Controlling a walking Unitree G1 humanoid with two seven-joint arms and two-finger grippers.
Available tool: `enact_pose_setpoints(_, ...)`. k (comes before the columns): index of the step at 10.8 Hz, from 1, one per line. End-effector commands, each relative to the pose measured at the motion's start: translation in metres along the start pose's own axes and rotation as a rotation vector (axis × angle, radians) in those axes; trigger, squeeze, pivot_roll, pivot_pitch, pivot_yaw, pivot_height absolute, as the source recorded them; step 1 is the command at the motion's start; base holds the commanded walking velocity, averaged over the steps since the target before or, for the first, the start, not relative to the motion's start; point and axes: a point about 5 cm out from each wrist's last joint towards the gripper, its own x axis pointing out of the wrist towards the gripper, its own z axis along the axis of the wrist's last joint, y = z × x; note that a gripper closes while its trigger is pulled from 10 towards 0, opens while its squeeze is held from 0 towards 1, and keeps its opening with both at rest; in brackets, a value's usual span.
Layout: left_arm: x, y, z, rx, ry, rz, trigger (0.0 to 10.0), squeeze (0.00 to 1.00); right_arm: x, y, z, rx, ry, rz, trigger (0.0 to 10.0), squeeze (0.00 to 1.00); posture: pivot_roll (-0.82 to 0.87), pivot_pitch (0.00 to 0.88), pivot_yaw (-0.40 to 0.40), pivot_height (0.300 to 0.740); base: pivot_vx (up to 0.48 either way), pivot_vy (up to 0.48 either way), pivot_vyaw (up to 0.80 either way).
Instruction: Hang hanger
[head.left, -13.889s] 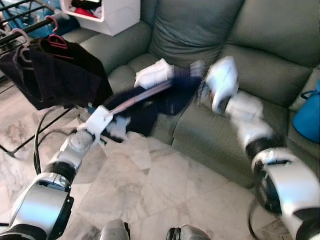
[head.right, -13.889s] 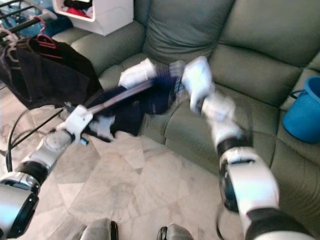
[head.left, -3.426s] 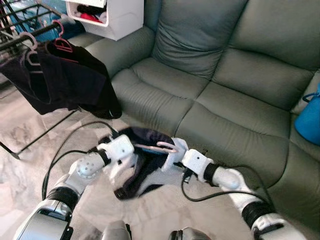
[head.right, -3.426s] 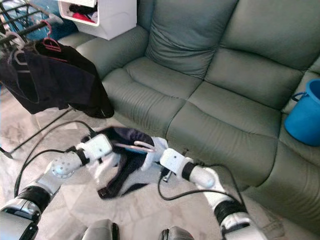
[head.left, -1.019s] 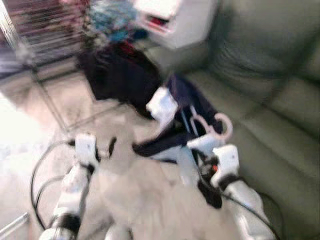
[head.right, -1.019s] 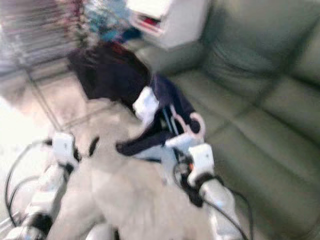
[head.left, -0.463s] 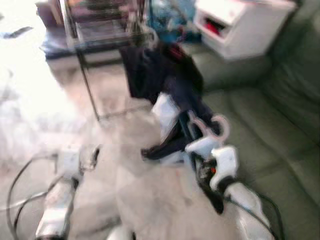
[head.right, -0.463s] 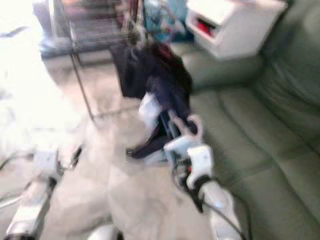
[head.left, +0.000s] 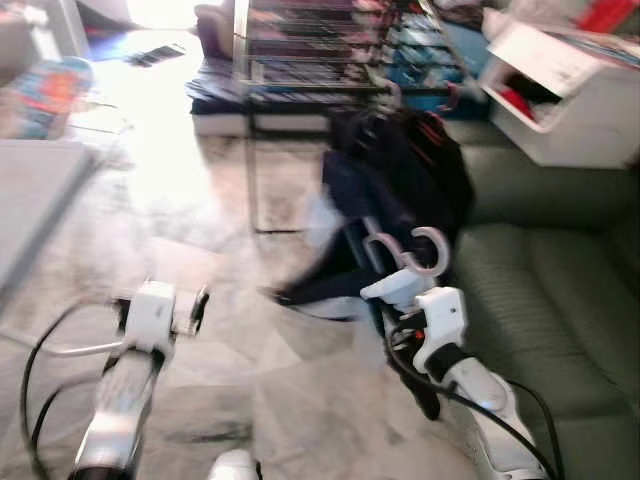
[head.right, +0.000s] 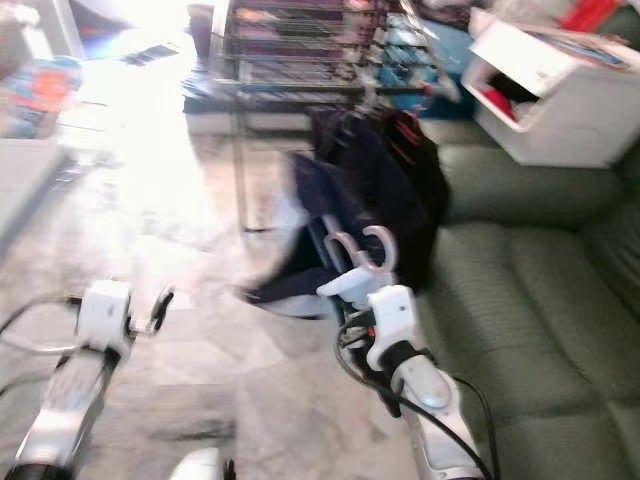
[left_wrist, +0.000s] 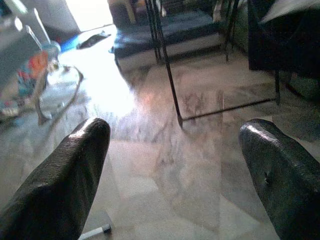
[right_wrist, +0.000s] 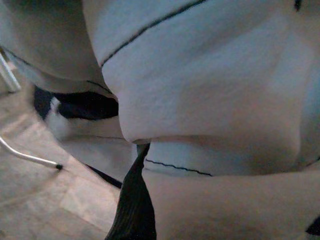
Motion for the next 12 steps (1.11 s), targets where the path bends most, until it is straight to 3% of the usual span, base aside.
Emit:
enact_pose_setpoints(1,0.011,-0.002,0.001,0.023,0.022,-0.032,10.0,0.00,0.001,-0.006,0.005,0.013,-0.029,-0.020,10.0,0.00,0.00,0.000,-0.056,0.740,0.000,0.000,0.00)
enact_pose_setpoints(2,0.018,-0.008,-0.001,-0.007,0.034,-0.123,10.0,0.00,0.004,-0.002,0.006,0.019,-0.035,-0.003,10.0,0.00,0.00,0.000,-0.060,0.740,0.000,0.000,0.00)
enact_pose_setpoints(3,0.032,-0.010,0.004,0.142,0.025,-0.103,10.0,0.00,0.009,0.003,0.007,0.017,-0.040,0.024,10.0,0.00,-0.01,0.000,-0.058,0.740,0.000,0.000,0.00)
enact_pose_setpoints(4,0.045,-0.013,0.020,0.142,-0.018,-0.130,10.0,0.00,0.011,0.003,0.009,0.005,-0.045,0.027,10.0,0.00,-0.02,0.000,-0.057,0.740,0.000,0.000,0.00)
enact_pose_setpoints(5,0.060,-0.016,0.038,0.087,-0.040,-0.159,10.0,0.00,0.013,0.000,0.010,-0.004,-0.050,0.015,10.0,0.00,-0.02,0.000,-0.057,0.740,0.000,0.000,0.00)
enact_pose_setpoints(6,0.078,-0.018,0.056,-0.069,-0.009,-0.110,10.0,0.00,0.018,-0.003,0.013,-0.010,-0.056,0.007,10.0,0.00,-0.02,0.000,-0.059,0.740,0.000,0.000,0.00)
enact_pose_setpoints(7,0.085,-0.024,0.061,-0.110,0.021,-0.094,10.0,0.00,0.020,-0.002,0.014,-0.010,-0.061,0.009,10.0,0.00,-0.01,0.000,-0.061,0.740,0.000,0.000,0.00)
enact_pose_setpoints(8,0.090,-0.040,0.065,-0.180,0.042,-0.117,10.0,0.00,0.023,0.000,0.015,-0.013,-0.068,0.015,10.0,0.00,-0.01,0.000,-0.062,0.740,0.000,0.000,0.00)
enact_pose_setpoints(9,0.086,-0.057,0.062,-0.167,0.025,-0.135,10.0,0.00,0.024,0.002,0.014,-0.016,-0.070,0.018,10.0,0.00,-0.02,0.000,-0.051,0.740,0.000,0.000,0.00)
enact_pose_setpoints(10,0.076,-0.056,0.051,-0.141,-0.011,-0.092,10.0,0.00,0.023,0.001,0.014,-0.026,-0.073,0.011,10.0,0.00,-0.03,0.000,-0.038,0.740,0.000,0.000,0.00)
enact_pose_setpoints(12,0.043,-0.036,0.011,-0.080,0.023,0.046,10.0,0.00,0.015,-0.009,0.011,-0.031,-0.072,-0.058,10.0,0.00,-0.03,0.000,-0.032,0.740,0.000,0.000,0.00)
